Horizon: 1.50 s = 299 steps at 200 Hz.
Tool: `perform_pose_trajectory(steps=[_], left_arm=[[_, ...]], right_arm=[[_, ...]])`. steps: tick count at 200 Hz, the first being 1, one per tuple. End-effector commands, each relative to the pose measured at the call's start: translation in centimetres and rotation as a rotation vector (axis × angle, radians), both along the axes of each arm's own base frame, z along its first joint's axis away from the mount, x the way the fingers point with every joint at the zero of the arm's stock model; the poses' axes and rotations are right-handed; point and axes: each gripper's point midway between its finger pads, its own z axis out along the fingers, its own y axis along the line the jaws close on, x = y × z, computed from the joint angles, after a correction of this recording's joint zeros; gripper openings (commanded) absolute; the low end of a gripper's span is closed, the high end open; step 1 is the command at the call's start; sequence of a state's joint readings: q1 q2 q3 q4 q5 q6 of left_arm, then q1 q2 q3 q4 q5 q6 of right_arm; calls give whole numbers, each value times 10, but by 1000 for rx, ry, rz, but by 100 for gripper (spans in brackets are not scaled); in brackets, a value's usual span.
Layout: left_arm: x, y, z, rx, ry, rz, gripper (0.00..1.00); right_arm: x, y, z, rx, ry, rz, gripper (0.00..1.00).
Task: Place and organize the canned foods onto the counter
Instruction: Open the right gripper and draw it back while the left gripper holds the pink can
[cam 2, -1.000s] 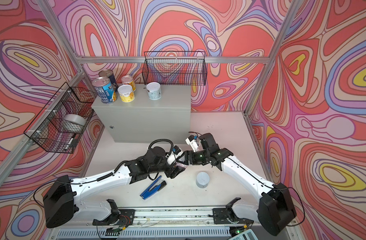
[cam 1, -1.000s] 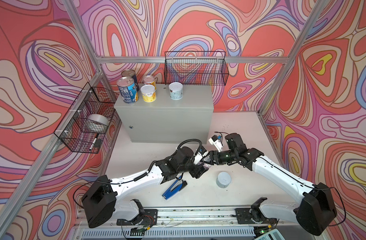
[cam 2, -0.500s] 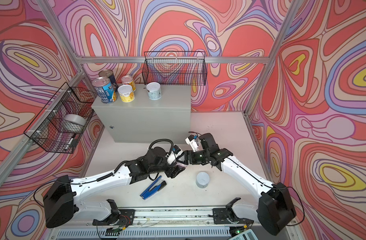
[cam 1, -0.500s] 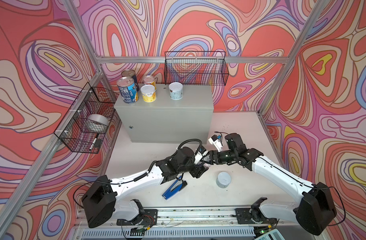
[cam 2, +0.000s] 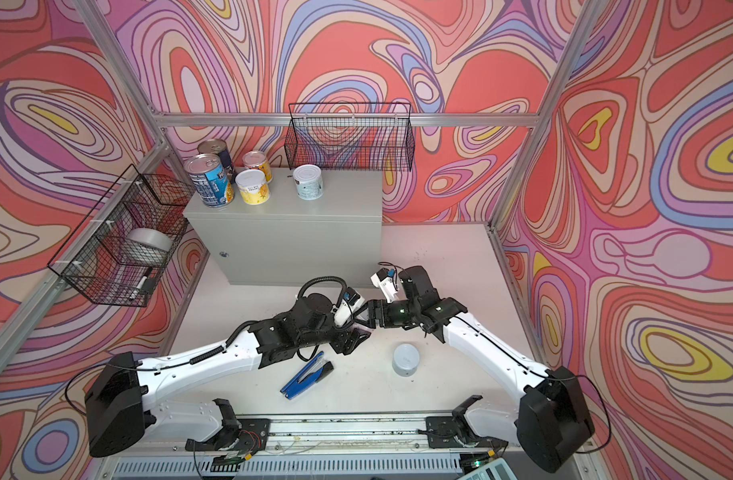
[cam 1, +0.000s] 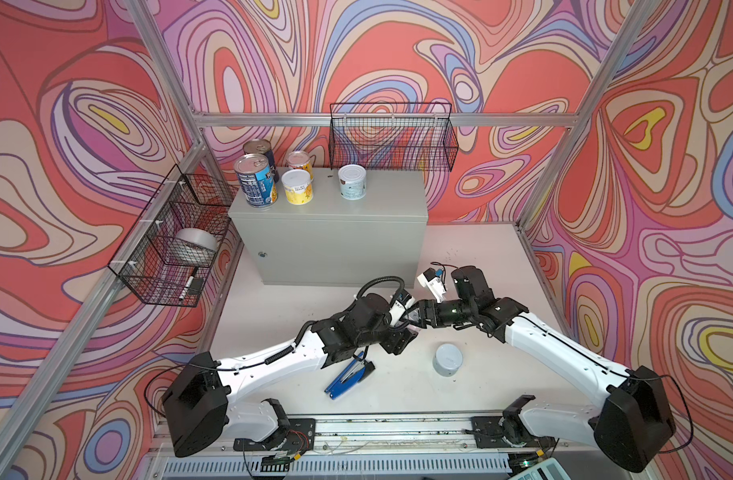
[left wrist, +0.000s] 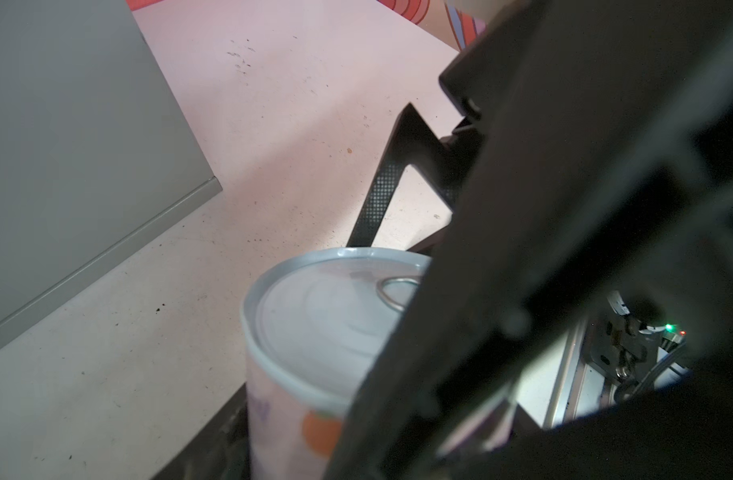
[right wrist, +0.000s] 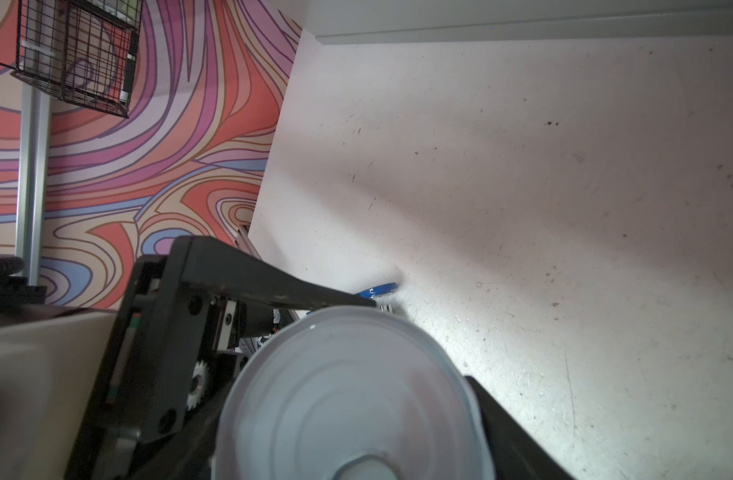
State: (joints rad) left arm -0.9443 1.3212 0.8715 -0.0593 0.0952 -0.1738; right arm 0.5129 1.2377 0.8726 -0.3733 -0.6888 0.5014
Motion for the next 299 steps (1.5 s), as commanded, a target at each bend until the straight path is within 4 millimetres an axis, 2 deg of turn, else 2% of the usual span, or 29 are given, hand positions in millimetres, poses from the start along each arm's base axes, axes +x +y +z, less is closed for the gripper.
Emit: perform_pose_trajectory(steps=[1, 23, 72, 103, 135, 182, 219, 259, 299], left_arm=[[24, 7, 29, -66, -80, 122, 43], [27, 11, 24, -65, -85, 150, 43], [40, 18, 15, -42, -119, 226, 43], [42, 19, 17, -58, -107, 253, 42], [44, 21, 19, -51, -104, 270, 42], [49, 19, 18, -15, -90, 285, 42], [53, 20, 24, -10, -98, 305, 42], [55, 18, 31, -15, -88, 309, 42], [57, 17, 43, -35, -90, 320, 42]], right_arm=[[-12, 1, -3, 5, 15, 31, 83], [-13, 0, -12, -15, 40, 26, 83], [-10, -4, -9, -17, 11, -4, 86], [-12, -11, -14, -56, 1, -21, 86], [-16, -18, -17, -74, 1, -41, 92], [-18, -25, -11, -79, -38, -68, 93], [-10, -49, -3, -168, -127, -180, 93], [-11, -66, 14, -171, -233, -247, 94], [-8, -85, 21, -164, -313, -361, 93]])
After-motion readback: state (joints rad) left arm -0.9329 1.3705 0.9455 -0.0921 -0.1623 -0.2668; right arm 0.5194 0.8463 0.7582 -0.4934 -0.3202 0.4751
